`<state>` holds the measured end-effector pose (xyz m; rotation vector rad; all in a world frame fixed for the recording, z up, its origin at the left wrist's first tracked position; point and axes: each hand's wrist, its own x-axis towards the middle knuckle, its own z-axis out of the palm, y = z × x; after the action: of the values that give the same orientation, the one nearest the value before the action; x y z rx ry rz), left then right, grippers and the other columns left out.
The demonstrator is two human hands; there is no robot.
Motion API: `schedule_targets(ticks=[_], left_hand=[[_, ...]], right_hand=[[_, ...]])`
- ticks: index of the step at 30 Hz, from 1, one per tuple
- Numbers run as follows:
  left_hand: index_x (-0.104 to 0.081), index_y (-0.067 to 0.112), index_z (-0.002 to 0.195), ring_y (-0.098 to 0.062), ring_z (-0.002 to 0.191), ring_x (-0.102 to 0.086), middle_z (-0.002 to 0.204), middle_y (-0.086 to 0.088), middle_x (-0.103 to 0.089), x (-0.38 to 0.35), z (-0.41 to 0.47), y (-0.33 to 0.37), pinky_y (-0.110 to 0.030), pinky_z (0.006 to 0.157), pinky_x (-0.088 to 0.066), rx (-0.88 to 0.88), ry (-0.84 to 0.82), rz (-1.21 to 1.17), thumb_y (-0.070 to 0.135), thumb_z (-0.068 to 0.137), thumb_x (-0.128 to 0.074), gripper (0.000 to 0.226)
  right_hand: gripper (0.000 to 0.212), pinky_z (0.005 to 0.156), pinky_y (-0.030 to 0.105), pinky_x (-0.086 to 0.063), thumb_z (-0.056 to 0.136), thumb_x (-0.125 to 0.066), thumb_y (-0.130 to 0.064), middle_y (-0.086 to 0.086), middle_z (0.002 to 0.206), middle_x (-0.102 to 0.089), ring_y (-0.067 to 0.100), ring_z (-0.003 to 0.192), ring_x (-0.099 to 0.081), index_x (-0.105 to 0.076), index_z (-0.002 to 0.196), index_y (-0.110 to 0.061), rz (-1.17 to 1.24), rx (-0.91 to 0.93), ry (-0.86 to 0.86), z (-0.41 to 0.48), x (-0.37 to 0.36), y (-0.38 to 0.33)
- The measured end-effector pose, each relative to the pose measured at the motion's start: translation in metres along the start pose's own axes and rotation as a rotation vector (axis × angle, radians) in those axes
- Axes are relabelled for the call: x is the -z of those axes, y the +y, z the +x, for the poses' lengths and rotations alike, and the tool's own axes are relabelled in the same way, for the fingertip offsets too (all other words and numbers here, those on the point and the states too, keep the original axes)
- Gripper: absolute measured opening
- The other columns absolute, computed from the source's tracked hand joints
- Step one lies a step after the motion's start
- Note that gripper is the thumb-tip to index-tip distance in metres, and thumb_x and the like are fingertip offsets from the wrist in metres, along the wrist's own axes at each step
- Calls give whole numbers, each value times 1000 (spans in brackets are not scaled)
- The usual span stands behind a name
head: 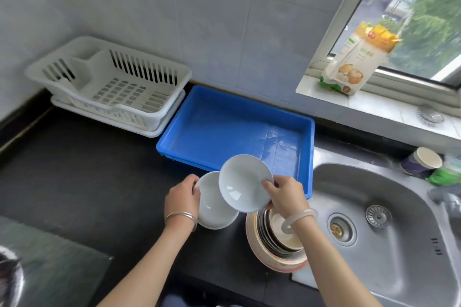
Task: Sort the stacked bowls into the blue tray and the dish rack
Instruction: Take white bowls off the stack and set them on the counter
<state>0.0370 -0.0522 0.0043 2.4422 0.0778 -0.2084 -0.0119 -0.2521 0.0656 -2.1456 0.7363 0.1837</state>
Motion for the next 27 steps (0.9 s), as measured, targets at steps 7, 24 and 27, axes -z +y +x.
schedule_targets(ticks=[7,24,27], left_hand=[[-65,22,87,-8,78,-60,79,11,-63,26,14,4,-28,68,-52,101,-58,-232,14,84,-58,11],[-66,12,95,-22,73,-65,91,-7,-65,164,110,-171,-31,69,-55,640,373,-746,0,78,-61,21],[-66,10,99,-23,74,-63,91,-7,-64,176,118,-211,-31,70,-55,730,474,-800,-1,77,-62,24]], right_hand=[[29,42,16,-45,89,-50,-19,8,60,-56,10,37,-60,-60,73,3,-5,55,-52,9,16,-27],[18,55,21,-57,90,-48,-8,6,76,-69,15,59,-70,-63,80,-13,165,93,-485,84,-145,-191],[14,53,25,-58,89,-49,-5,9,85,-65,20,70,-68,-59,80,-10,215,8,-582,95,-207,-214]])
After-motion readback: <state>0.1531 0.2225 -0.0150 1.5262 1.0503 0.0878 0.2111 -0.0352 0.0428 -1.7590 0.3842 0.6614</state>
